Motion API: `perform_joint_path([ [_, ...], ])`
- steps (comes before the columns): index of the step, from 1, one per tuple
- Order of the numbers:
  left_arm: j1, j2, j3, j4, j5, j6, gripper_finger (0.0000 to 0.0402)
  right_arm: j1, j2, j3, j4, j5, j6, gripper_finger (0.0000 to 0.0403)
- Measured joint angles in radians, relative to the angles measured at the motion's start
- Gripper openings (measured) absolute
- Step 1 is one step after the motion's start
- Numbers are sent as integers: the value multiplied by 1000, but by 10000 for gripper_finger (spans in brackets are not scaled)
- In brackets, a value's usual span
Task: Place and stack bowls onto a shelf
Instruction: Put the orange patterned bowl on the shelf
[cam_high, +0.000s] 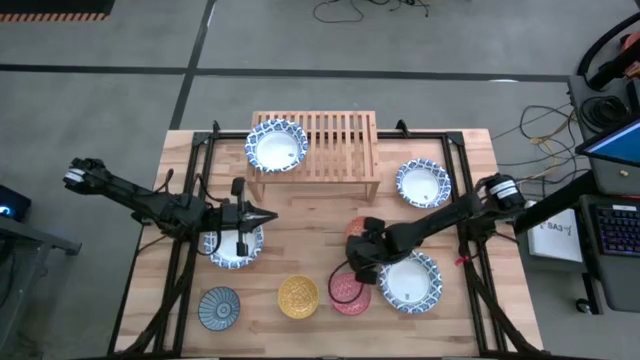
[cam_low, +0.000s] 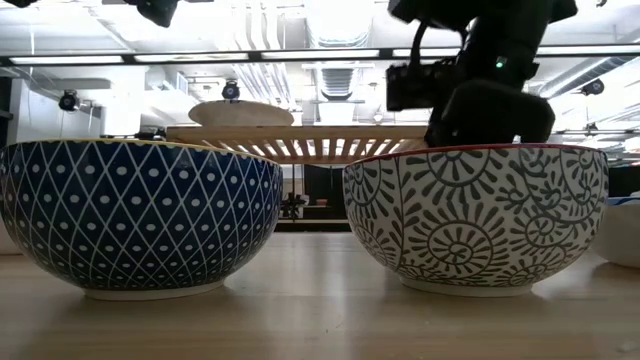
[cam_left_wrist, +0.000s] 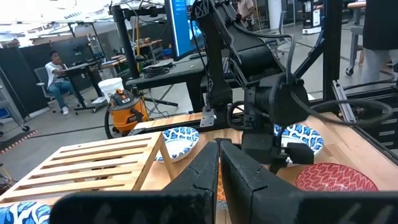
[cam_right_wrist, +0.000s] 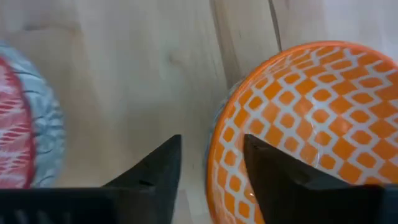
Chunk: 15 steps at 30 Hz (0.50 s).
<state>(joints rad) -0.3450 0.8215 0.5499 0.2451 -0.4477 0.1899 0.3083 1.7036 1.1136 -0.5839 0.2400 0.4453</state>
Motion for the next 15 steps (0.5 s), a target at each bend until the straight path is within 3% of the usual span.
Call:
perform_joint_path([
  [8,0,0,0,-3,0,3,0,-3,35,40,-48,-11,-29,24],
  [15,0,0,0,-12,0,4,0,-3,-3,62,-68,-16,-42,15],
])
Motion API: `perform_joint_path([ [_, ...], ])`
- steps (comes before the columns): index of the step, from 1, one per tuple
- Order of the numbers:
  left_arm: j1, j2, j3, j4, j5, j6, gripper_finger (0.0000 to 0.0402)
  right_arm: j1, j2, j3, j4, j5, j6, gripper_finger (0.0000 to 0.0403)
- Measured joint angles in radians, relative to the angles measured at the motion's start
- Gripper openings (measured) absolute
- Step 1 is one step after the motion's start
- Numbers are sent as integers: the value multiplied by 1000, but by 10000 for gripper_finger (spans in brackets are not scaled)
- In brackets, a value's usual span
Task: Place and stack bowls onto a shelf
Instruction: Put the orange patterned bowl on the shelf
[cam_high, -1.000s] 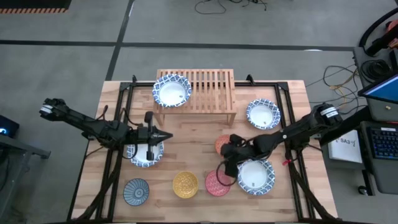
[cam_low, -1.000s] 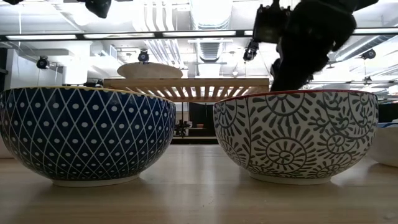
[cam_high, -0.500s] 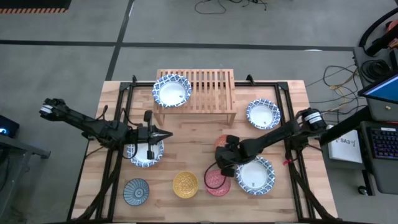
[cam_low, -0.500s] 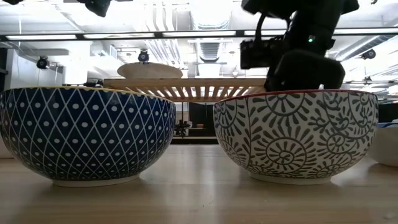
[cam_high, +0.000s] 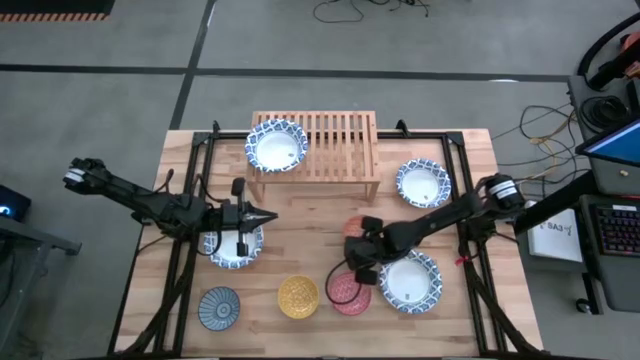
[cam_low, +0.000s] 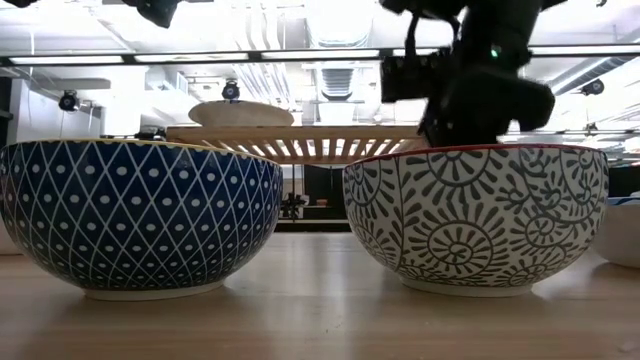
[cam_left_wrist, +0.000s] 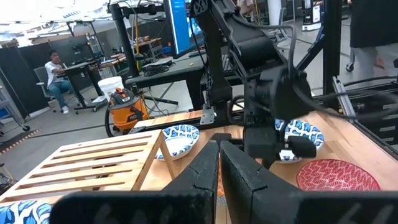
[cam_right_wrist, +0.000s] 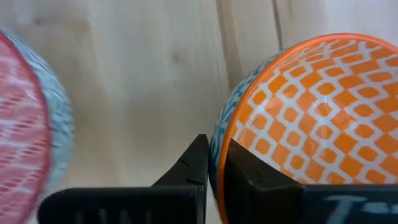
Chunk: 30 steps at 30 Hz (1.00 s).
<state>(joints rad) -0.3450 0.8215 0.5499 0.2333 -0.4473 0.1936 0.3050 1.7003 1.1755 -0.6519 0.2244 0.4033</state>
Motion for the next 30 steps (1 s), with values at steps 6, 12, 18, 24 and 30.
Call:
perform_joint_path([
  [6,0,-4,0,-5,-1,0,0,1,-23,82,-40,1,-49,14],
  [12,-1,-47,0,-26,-25,-5,0,5,-16,239,-106,3,-130,14],
  [18,-1,-113,0,-96,-25,-46,0,4,-8,390,-151,55,-243,13],
  [24,-1,-171,-2,-148,-25,-87,0,-50,-8,512,-263,177,-325,13],
  [30,-1,-190,-3,-179,-24,-109,0,-160,-8,584,-318,196,-406,13],
])
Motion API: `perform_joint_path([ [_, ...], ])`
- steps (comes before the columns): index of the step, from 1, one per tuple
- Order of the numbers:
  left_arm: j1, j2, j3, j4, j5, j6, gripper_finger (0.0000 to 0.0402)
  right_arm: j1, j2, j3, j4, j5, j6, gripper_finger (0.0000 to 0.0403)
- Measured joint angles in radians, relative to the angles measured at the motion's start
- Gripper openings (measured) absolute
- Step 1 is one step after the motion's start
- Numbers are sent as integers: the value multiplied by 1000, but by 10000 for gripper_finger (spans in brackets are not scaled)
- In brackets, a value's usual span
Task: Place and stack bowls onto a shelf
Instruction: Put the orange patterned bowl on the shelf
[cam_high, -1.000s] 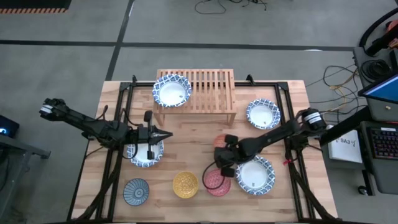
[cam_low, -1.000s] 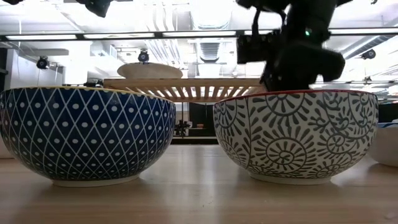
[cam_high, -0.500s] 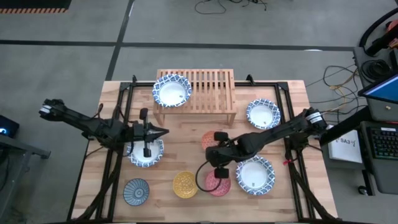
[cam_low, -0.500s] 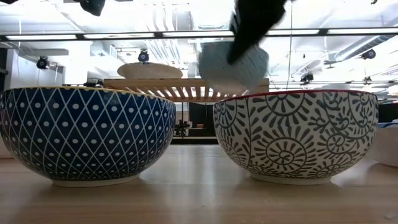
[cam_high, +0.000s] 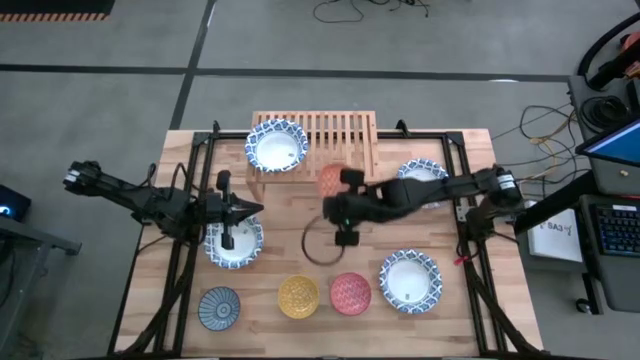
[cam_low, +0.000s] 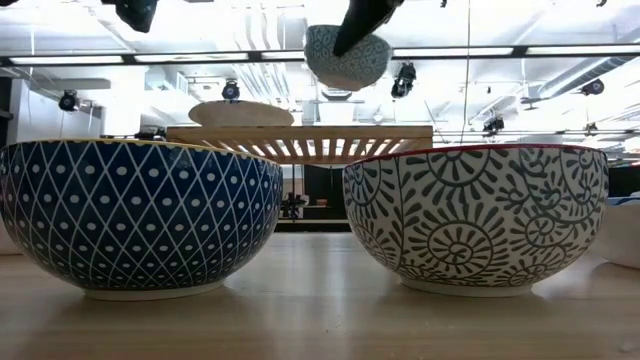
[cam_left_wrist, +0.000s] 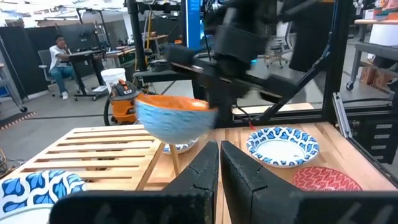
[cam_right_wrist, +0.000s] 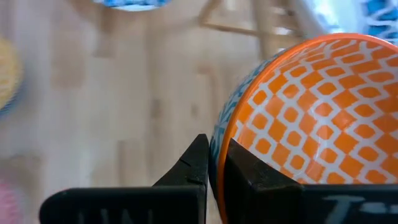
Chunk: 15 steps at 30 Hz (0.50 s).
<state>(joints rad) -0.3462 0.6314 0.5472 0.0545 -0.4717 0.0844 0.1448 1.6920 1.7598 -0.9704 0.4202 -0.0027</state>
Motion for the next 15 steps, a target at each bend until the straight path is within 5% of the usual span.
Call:
perform_joint_path([
  [15,0,-6,0,-3,2,-4,0,-260,0,7,-22,-123,-168,13],
])
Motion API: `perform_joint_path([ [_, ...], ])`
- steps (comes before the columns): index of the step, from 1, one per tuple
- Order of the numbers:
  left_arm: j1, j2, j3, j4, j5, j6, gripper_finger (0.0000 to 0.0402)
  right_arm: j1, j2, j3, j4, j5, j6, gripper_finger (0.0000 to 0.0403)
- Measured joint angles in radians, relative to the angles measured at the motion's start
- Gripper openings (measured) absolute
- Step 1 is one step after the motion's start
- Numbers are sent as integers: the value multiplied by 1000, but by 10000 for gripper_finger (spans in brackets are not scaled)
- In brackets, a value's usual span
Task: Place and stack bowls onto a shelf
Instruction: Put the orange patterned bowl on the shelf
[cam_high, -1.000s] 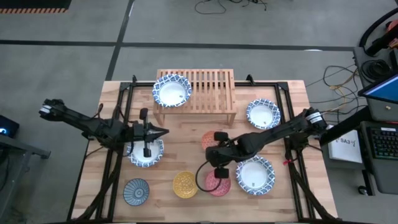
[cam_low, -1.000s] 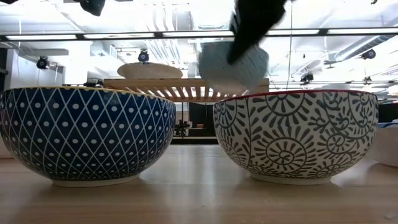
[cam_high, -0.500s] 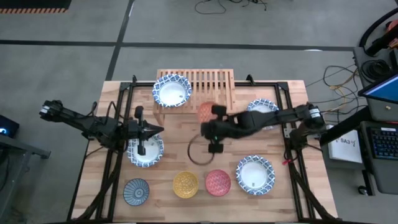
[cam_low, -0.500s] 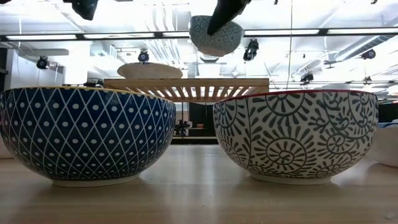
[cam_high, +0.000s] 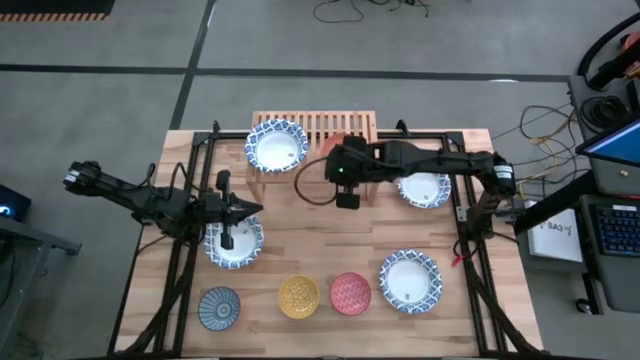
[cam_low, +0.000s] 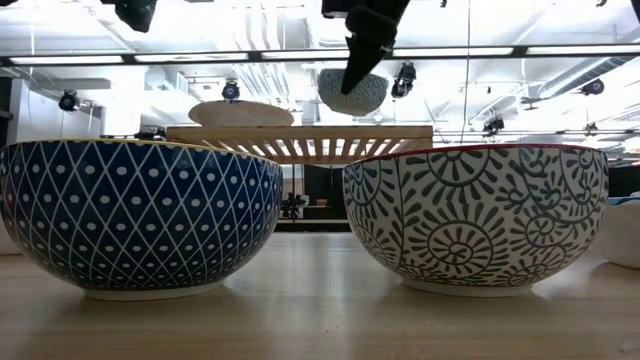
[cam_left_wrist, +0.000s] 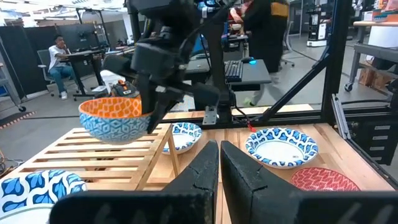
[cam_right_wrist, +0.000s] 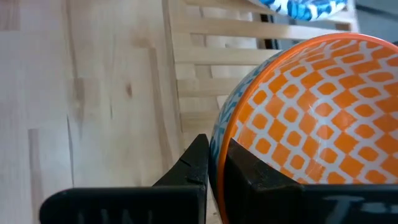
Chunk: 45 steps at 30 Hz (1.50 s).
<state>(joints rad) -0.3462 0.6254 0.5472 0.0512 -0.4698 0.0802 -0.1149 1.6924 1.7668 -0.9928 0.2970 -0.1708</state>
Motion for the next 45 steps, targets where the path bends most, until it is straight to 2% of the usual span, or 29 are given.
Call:
perform_joint_path([
  [6,0,-3,0,-1,0,-1,0,-67,0,-1,0,-99,-38,13],
  [9,0,-3,0,-6,1,-1,0,-84,0,-1,1,-112,-66,13],
  [45,0,0,0,-9,2,-1,0,-120,43,-2,2,-114,-136,13],
])
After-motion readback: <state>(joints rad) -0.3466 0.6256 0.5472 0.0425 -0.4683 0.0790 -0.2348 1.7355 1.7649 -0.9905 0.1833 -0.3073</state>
